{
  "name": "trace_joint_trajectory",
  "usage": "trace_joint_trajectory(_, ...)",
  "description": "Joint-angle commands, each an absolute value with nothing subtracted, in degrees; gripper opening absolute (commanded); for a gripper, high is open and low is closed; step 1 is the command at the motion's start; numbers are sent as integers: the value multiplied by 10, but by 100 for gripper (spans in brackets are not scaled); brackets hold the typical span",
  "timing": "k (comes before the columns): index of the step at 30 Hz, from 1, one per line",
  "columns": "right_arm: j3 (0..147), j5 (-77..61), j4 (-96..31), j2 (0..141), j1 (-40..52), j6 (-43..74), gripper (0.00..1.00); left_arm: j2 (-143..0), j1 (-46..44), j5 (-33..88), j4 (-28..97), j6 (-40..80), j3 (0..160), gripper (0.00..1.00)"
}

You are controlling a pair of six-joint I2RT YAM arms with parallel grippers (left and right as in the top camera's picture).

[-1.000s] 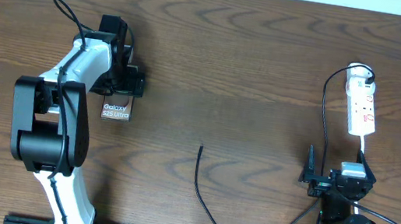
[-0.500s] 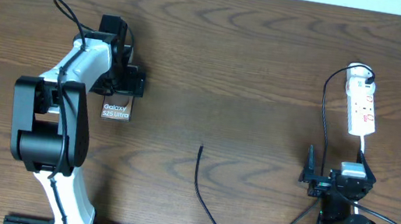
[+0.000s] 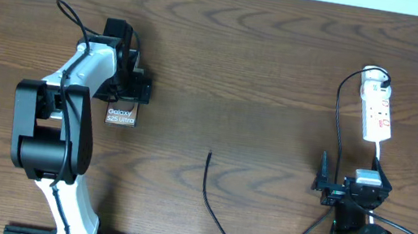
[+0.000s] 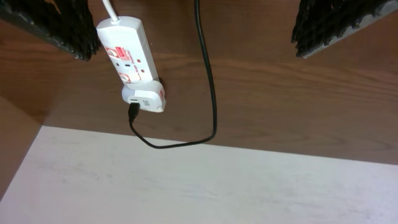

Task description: Plug charger to phone and switch on socket

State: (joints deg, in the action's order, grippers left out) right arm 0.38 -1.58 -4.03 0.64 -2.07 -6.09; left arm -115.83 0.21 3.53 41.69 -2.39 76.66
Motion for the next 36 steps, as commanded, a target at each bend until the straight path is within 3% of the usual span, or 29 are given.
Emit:
trace_joint_trajectory(1,3,-14,-43,3,-17,-56,99,-1159,3,38,417,-30,757,98)
trace_joint_trajectory(24,3,-14,-43,3,-17,-56,99,-1159,3,38,408,-30,755,100)
trace_joint_trajectory(36,3,-14,-43,3,-17,-56,99,-1159,3,38,408,-30,755,90)
